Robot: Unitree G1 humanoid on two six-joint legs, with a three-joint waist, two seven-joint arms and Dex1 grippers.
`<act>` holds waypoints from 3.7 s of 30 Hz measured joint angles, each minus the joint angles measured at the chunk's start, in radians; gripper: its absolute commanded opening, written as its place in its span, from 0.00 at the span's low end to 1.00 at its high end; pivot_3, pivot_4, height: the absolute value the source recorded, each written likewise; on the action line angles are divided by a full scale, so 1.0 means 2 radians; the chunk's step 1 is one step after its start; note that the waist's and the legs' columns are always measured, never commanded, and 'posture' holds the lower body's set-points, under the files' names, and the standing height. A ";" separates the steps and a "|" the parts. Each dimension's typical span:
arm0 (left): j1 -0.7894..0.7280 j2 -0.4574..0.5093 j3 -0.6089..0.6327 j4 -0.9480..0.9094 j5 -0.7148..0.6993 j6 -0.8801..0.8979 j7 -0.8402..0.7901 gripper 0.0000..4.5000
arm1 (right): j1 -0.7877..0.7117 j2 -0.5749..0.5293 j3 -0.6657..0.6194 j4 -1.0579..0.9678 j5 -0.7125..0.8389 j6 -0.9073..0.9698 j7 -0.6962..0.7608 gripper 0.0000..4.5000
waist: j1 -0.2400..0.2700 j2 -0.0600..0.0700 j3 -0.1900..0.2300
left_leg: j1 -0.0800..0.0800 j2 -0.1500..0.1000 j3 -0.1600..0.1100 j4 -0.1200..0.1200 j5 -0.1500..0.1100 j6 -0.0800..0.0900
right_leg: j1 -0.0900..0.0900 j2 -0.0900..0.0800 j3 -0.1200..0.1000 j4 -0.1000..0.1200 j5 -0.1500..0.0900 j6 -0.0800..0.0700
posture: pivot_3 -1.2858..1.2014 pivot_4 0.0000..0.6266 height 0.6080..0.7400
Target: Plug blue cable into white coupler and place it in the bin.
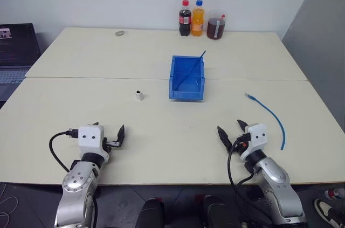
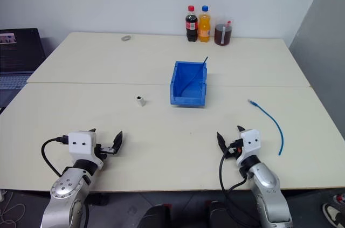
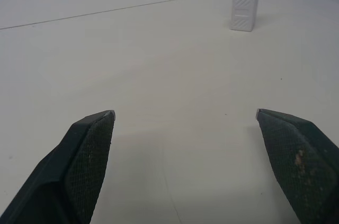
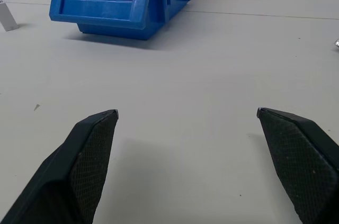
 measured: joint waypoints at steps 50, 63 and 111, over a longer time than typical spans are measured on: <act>-0.247 0.209 -0.166 -0.030 -0.163 0.159 -0.427 1.00 | -0.123 -0.212 -0.138 0.050 0.061 0.235 0.028 0.99 | -0.003 0.001 0.000 | 0.000 0.000 0.000 0.000 0.000 0.000 | 0.000 0.001 0.000 0.000 0.000 0.000 | 0.52 0.24 1.00; -0.260 0.209 -0.183 -0.024 -0.157 0.143 -0.462 1.00 | -0.215 -0.276 -0.115 0.204 0.060 0.325 0.118 0.64 | -0.001 0.001 0.000 | -0.001 0.000 0.000 0.000 0.000 0.000 | 0.000 0.001 0.000 -0.001 0.000 0.000 | 0.52 0.24 1.00; 0.008 0.273 -0.001 -0.004 -0.118 0.102 -0.403 1.00 | -0.313 -0.158 0.194 0.112 -0.073 0.130 0.295 0.48 | 0.000 0.002 0.002 | 0.000 0.001 0.000 0.000 0.000 0.000 | -0.001 0.001 -0.001 0.000 -0.001 -0.001 | 0.52 0.24 1.00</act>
